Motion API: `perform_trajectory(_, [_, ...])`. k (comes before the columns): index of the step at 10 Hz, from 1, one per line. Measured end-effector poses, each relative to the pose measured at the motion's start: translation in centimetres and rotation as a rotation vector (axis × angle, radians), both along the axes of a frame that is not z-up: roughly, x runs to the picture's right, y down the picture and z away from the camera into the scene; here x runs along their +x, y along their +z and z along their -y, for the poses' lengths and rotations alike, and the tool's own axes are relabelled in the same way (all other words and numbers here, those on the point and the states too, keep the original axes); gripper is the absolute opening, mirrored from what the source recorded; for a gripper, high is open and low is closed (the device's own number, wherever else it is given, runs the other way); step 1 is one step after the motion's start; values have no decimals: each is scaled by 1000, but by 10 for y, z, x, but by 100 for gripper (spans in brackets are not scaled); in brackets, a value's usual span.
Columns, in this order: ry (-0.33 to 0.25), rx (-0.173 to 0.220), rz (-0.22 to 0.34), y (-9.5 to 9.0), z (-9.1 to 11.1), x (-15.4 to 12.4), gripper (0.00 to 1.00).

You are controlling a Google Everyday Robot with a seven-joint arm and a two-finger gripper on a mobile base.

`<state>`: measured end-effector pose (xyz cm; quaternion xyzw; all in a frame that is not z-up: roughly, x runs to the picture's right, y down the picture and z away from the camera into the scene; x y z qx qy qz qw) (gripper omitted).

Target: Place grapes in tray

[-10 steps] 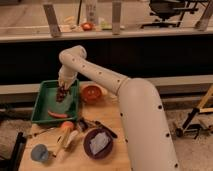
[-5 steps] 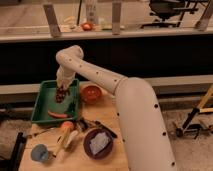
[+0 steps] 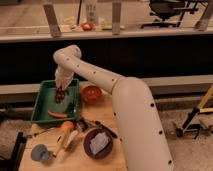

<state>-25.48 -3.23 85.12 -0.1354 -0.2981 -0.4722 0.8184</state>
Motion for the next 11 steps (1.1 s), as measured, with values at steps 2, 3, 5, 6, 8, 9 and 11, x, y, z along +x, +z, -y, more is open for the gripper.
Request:
perform_trajectory(2, [-5,0,1,0,0,-1,3])
perform_trajectory(3, [-7,0,3,-1,0,-2,3])
perform_trajectory(5, [-6,-1,3,-1,0,-3,7])
perform_trajectory(6, [-6,-3,-1,-1,0,-3,19])
perform_trajectory(8, [-4,-7,-9,-1,-1,-3,37])
perform_trajectory(9, [-3,-7,-12,-1,-1,-3,47])
perform_trajectory(11, [-7,-10,-17,-1,-2,-3,66])
